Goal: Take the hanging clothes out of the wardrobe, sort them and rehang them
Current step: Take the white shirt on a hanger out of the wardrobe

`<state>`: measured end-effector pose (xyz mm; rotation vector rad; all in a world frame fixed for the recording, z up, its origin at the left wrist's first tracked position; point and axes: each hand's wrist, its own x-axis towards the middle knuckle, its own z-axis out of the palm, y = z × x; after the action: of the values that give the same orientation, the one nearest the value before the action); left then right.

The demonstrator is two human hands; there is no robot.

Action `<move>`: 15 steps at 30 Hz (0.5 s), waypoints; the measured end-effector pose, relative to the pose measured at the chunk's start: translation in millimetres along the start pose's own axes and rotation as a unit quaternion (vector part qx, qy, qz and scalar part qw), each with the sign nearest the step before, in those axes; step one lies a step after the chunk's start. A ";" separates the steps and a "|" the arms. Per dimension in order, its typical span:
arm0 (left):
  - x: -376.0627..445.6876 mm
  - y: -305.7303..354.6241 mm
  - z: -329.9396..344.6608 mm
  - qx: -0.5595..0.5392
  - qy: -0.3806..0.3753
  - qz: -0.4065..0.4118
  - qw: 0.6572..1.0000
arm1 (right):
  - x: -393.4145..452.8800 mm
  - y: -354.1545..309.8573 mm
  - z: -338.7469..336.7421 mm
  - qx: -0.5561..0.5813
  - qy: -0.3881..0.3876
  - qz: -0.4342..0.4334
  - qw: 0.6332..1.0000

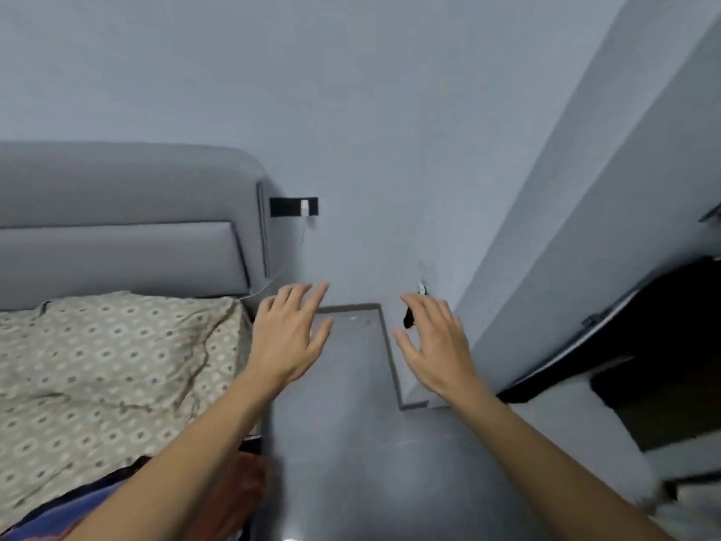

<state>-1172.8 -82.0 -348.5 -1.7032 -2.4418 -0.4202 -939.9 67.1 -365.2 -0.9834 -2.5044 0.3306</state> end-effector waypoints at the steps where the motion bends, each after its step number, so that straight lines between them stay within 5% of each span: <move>1: 20.2 33.3 8.6 -0.012 -0.002 0.030 0.999 | -8.5 28.5 -16.7 -0.009 0.014 0.021 1.000; 15: 140.3 349.8 102.6 -0.117 -0.077 0.371 0.918 | -148.2 245.7 -144.7 -0.073 0.154 0.339 0.925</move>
<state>-890.2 187.6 -356.4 -2.6583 -1.6586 -0.4909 -629.8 150.9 -372.6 -1.7997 -1.8604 0.1673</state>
